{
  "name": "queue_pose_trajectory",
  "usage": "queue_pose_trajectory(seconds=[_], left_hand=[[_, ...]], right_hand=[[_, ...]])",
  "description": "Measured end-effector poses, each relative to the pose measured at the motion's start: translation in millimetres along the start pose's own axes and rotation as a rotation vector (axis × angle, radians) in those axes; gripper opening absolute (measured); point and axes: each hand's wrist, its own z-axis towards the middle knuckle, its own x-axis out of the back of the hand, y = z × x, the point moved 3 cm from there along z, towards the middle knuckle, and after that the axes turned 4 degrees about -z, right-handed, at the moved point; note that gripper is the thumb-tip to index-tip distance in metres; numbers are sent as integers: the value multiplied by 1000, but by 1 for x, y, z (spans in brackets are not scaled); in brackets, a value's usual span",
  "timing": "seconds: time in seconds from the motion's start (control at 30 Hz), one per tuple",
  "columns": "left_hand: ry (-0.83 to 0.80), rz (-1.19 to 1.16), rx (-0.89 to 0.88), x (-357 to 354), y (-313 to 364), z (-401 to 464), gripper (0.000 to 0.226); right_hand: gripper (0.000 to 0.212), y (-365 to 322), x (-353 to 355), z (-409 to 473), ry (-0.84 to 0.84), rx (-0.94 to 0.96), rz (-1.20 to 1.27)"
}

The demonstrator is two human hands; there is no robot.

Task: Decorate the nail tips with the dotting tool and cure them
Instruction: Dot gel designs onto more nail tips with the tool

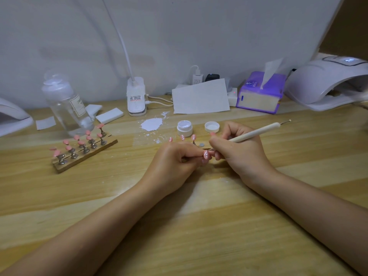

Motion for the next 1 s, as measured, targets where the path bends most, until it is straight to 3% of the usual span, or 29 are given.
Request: queue_pose_trajectory(seconds=[0.33,0.5,0.57,0.7,0.9,1.0], left_hand=[[0,-9,44,1,0,-1,10],[3,-59,61,2,0,-3,8],[0,-96,59,2,0,-3,10],[-1,-178,87,2,-1,-4,15],[42,-307,116,4,2,-6,12],[57,-280,86,5,2,-5,26]], right_hand=[[47,1,5,0,91,-23,37],[27,-9,6,-3,149,33,154],[24,-13,6,-4,125,44,162],[39,-18,9,-5,44,95,41],[24,-22,12,-7,-154,298,-287],[36,-19,11,-8,-246,339,-360]])
